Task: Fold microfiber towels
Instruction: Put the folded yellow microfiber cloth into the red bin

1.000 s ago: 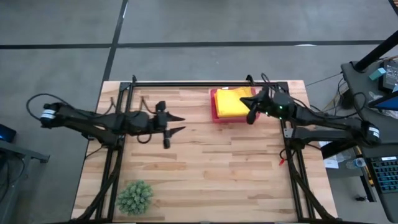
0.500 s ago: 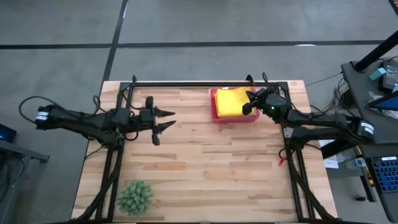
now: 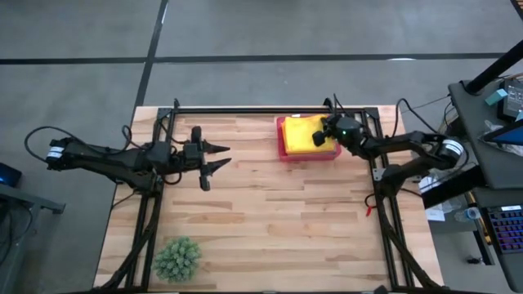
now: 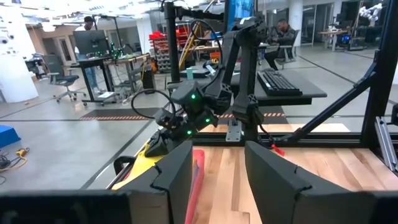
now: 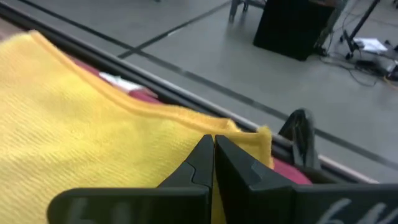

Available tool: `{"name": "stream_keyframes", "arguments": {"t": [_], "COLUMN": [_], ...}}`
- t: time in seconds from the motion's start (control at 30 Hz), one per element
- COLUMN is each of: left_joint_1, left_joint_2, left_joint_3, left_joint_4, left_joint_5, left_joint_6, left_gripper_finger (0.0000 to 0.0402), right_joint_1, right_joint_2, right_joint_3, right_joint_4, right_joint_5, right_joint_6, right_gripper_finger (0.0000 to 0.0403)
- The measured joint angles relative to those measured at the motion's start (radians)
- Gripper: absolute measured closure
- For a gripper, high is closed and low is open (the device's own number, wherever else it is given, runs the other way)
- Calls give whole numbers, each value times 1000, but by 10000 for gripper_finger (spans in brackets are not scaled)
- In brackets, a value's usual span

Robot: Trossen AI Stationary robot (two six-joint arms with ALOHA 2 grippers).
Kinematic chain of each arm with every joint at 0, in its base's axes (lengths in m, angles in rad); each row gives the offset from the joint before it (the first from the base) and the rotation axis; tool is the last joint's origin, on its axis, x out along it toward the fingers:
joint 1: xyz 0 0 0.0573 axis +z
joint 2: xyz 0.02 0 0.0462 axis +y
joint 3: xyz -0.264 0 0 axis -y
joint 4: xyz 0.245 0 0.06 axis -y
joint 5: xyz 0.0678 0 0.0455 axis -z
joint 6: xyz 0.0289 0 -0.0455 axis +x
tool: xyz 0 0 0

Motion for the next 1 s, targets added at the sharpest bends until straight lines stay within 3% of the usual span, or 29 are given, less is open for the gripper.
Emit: {"name": "stream_keyframes", "arguments": {"t": [0.53,0.83,1.0], "left_joint_1": [0,0,2], "left_joint_2": [14,14,15], "left_joint_3": [-1,-1,-1], "left_joint_4": [2,2,2], "left_joint_5": [0,0,0], "left_joint_6": [-1,-6,-6], "left_gripper_finger": [269,269,269], "right_joint_1": [-4,-2,-2], "right_joint_2": [77,-127,-274], "right_joint_3": [0,0,39], "right_joint_4": [-5,-97,-274], "right_joint_5": [-3,-26,-27], "right_joint_6": [28,40,49], "right_gripper_finger": [394,394,394]}}
